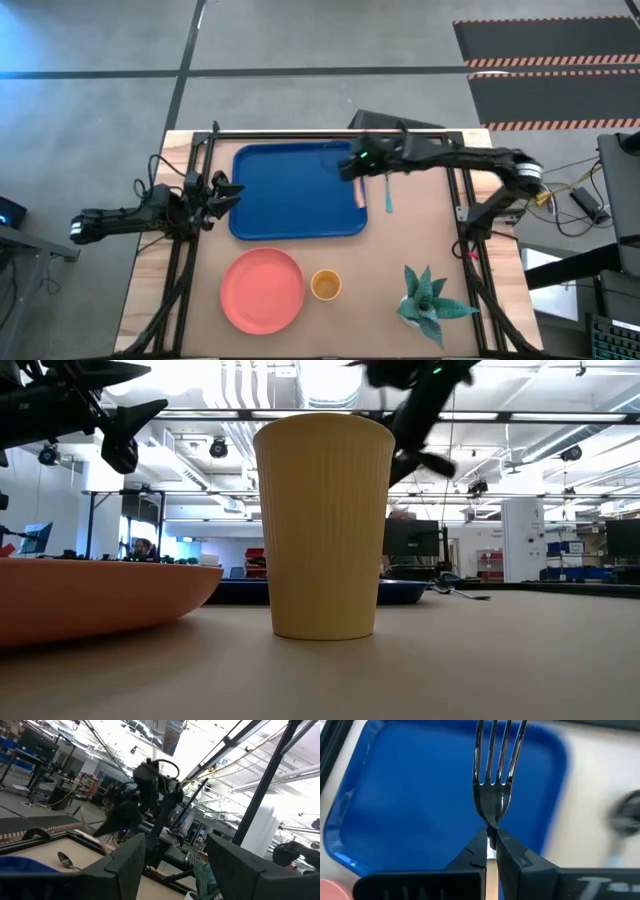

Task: Pick and place plate/cup/fork/spoon on tray
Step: Put the orange fork on the blue tray

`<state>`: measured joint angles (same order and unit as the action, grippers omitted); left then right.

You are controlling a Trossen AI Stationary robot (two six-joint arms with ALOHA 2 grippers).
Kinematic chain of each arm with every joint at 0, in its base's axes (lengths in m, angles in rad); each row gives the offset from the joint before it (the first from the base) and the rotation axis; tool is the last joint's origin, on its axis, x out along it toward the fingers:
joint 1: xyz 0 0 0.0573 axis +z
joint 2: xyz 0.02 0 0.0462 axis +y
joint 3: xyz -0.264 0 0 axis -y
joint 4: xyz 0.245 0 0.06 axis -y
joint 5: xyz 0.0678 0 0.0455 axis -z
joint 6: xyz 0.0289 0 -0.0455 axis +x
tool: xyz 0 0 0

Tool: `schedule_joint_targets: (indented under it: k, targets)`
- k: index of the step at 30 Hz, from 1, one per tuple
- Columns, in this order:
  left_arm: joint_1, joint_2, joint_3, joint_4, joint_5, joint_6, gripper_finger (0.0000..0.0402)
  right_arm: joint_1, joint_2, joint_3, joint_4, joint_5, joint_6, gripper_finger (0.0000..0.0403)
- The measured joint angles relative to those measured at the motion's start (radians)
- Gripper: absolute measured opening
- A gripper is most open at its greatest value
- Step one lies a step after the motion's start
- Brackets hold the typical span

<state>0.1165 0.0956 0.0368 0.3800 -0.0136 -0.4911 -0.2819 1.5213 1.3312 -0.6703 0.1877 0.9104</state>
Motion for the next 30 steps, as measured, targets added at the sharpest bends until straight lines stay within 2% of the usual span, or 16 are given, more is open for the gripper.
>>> schedule_joint_targets:
  k: [7, 12, 30]
  targets:
    - [0.000, 0.000, 0.000, -0.002, 0.025, 0.000, 0.0194, 0.052, 0.266, 0.117, 0.030, -0.023, 0.107, 0.0009]
    - [0.000, 0.000, 0.000, -0.004, 0.073, -0.001, 0.0194, 0.053, 0.366, 0.163, 0.013, -0.031, 0.139, 0.0009]
    - [0.000, 0.006, 0.000, -0.009, 0.105, -0.001, 0.0194, 0.009, 0.390, 0.166, 0.057, -0.031, 0.179, 0.0009]
